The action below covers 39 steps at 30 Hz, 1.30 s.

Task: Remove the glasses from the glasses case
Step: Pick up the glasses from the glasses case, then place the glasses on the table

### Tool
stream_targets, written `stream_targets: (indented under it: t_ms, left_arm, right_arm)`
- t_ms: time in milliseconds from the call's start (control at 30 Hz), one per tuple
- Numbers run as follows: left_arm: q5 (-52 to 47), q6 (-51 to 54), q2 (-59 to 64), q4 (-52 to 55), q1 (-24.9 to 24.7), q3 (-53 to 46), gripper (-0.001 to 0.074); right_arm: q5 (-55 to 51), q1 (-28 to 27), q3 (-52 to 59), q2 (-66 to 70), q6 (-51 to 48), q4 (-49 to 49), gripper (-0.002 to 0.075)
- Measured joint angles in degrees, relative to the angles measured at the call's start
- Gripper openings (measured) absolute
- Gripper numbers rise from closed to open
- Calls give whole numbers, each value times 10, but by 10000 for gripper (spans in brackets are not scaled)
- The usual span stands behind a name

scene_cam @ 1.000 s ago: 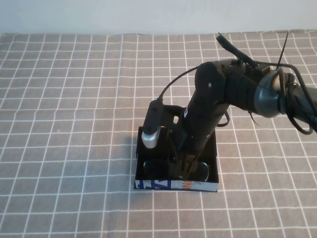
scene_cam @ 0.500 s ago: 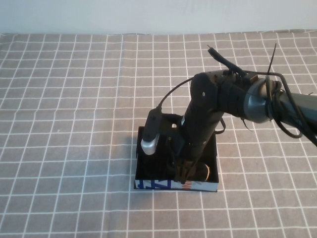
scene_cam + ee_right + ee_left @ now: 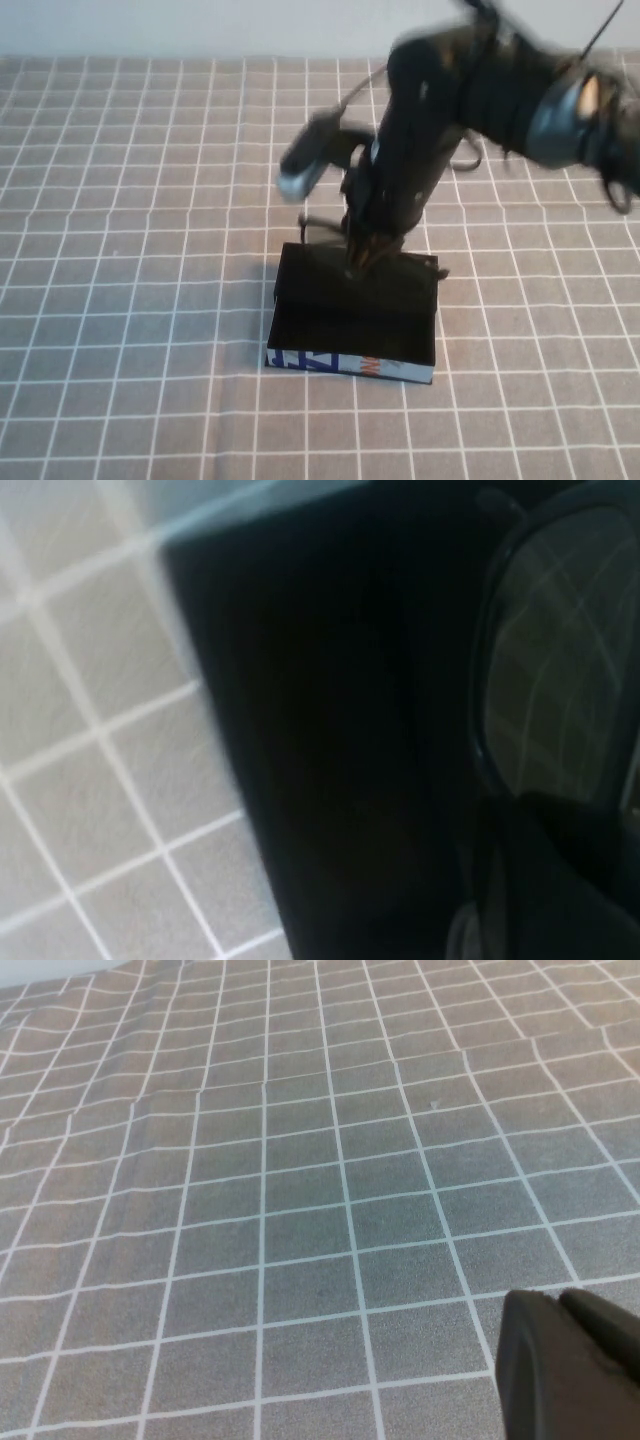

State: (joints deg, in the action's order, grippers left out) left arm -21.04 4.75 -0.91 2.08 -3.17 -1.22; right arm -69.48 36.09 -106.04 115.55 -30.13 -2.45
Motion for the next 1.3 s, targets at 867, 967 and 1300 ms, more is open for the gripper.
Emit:
stream_targets:
  t_ms: [867,967,1300]
  left_arm:
    - [0,0,0,0,0,0,-4]
    - [0,0,0,0,0,0,-5]
    - [0,0,0,0,0,0,-4]
  right_arm:
    - [125,-245,471,-339,320,-88,57]
    - [175,-230,492,-321,312,-106,57]
    - [279,-210,496,-217,308,-106,57]
